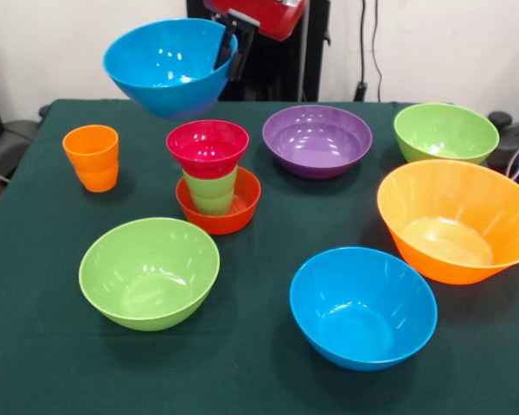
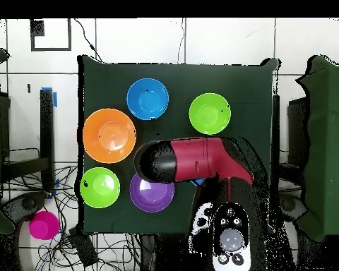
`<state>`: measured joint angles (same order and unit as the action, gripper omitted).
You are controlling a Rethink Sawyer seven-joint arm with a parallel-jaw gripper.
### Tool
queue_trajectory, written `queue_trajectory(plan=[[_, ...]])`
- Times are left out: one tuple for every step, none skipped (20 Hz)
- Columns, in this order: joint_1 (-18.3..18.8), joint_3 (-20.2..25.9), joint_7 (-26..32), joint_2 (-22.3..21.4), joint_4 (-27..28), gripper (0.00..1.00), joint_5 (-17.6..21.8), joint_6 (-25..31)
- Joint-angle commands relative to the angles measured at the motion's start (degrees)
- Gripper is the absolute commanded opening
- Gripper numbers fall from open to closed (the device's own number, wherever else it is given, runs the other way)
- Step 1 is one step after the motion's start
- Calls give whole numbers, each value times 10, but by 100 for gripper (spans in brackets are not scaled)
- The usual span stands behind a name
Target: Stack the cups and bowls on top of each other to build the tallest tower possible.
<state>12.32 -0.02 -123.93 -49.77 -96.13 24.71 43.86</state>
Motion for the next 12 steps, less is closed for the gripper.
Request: queue_trajectory(plan=[[-17, 7, -29, 19, 5, 0, 12, 6], [-19, 5, -34, 21, 0, 0, 12, -1], [-20, 3, -39, 23, -6, 0, 12, -8], [-20, 3, -39, 23, -8, 0, 11, -13], [-19, 3, -39, 25, -9, 0, 10, -15], [-20, 3, -39, 31, -4, 0, 11, -17], [-19, 4, -38, 32, -4, 0, 10, -18], [-17, 5, -36, 33, -3, 0, 9, -19], [-17, 5, -36, 35, -4, 0, 9, -22], [-17, 6, -37, 37, -3, 0, 8, -24], [-17, 6, -41, 41, -4, 0, 7, -28], [-18, 6, -45, 45, -4, 0, 7, -33]])
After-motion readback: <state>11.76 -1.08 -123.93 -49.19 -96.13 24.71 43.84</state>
